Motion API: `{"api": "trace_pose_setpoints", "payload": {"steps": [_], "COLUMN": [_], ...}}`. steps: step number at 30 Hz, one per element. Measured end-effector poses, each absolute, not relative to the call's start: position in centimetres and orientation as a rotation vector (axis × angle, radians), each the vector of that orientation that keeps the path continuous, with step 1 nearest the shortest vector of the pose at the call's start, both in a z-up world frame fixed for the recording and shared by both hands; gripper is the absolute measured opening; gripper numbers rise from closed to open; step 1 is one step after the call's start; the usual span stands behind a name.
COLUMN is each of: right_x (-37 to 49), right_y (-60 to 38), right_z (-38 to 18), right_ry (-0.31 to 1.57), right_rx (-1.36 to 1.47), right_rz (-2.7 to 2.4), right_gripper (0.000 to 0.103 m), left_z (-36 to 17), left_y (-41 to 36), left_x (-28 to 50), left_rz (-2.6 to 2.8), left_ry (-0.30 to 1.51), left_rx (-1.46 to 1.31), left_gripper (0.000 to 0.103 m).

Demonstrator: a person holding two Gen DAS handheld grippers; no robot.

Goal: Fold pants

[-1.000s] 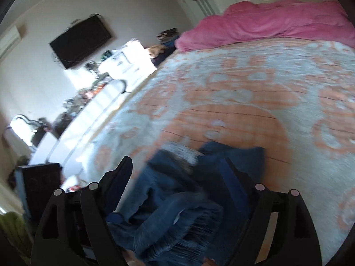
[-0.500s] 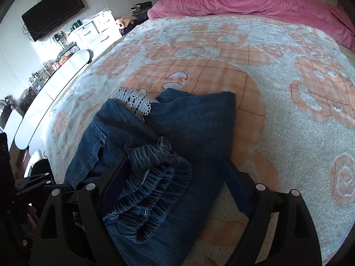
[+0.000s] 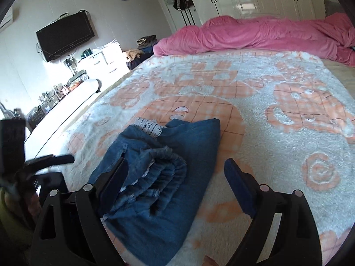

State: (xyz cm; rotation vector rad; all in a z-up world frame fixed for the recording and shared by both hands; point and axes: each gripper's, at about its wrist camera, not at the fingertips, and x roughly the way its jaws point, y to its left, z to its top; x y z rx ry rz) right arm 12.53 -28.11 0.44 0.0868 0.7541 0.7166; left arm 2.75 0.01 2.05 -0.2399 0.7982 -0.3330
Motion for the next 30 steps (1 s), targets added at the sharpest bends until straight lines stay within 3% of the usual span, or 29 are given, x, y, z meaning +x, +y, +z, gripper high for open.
{"api": "trace_pose_setpoints", "payload": {"steps": [10,11,12,14,17,22,24,26,28,30], "right_x": [2.7,2.2,1.9,1.3,1.0,0.8,1.4,1.9,2.4,1.7], "right_y": [-23.1,-22.5,-21.8,-20.2,-17.9,-14.3,-13.2,-12.2,-12.4,-13.6], "right_z": [1.6,1.6,1.5,1.4,1.1,0.0,-0.8,-2.2,-2.8,-2.4], "right_ry": [0.653,0.651,0.652,0.648,0.649,0.606,0.625,0.653,0.703,0.724], "right_rx": [-0.125,-0.147,-0.169,-0.255,-0.392,-0.642,-0.705,-0.764,-0.731,-0.704], "right_rz": [0.923,0.93,0.94,0.959,0.971,0.996,0.978,0.97,1.014,1.065], "right_gripper": [0.087,0.087,0.086,0.071,0.06,0.052,0.04,0.014,0.007,0.006], "left_z": [1.8,1.5,1.1,0.3,-0.7,-2.1,-2.4,-2.6,-2.7,-2.8], "left_y": [3.7,3.4,3.1,2.4,1.1,-0.3,-0.1,0.0,0.1,0.1], "left_x": [7.3,7.9,8.7,9.9,11.4,12.3,12.4,12.4,12.4,12.3], "left_rz": [-0.273,-0.29,-0.309,-0.346,-0.392,-0.39,-0.395,-0.391,-0.392,-0.396], "left_ry": [0.825,0.834,0.848,0.876,0.914,0.938,0.938,0.935,0.935,0.93], "left_rx": [-0.267,-0.268,-0.275,-0.289,-0.272,-0.228,-0.241,-0.25,-0.254,-0.256], "left_gripper": [0.082,0.081,0.073,0.053,0.039,0.039,0.039,0.039,0.04,0.041]}}
